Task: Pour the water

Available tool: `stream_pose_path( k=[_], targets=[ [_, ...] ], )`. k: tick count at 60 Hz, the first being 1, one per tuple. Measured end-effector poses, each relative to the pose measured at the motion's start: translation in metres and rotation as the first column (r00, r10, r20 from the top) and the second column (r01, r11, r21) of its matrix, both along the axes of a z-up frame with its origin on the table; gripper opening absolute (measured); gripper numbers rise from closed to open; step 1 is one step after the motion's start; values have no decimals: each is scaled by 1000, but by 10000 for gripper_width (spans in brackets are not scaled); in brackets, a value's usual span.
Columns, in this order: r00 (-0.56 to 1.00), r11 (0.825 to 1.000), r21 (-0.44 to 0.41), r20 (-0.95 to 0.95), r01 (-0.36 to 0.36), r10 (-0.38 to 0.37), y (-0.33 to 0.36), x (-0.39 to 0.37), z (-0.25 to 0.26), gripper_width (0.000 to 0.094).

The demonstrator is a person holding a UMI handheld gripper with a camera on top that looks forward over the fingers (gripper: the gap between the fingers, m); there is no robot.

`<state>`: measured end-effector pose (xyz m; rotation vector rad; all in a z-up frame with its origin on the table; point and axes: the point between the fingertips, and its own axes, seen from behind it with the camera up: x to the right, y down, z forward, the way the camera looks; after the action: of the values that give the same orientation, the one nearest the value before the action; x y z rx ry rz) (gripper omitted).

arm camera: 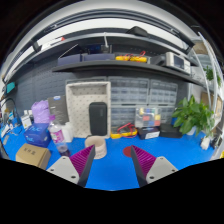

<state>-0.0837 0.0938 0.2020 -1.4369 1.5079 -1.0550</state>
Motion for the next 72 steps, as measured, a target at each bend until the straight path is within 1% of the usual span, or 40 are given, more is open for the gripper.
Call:
stream_pose_path(
  k=[8,9,10,17,23,25,30,39,57,61,63,68,71,72],
  targets=[
    [996,996,30,-36,-83,85,67,5,-31,715],
    [994,995,29,-43,-95,96,58,-4,-25,716],
    [993,994,32,-47,-103,104,83,4,-38,714],
    [982,983,55,-56,-176,179,152,14,-61,717],
    [974,974,58,-49,-219,221,198,29,-71,724],
    [973,973,53,-43,-223,225,208,37,-73,725],
    [974,974,47,-26,-223,224,231,60,-76,728],
    [981,980,51,-2,-195,195,250,109,-81,727],
    [991,991,39,46,-126,124,256,176,-94,715],
    [990,992,30,75,-121,118,256,183,-93,517],
    [989,993,23,88,-119,117,255,184,-93,497],
    [989,993,50,116,-103,96,251,186,-90,443],
    [988,994,55,128,-92,85,250,188,-89,405],
    [988,994,52,130,-91,84,250,188,-89,405]
  ],
)
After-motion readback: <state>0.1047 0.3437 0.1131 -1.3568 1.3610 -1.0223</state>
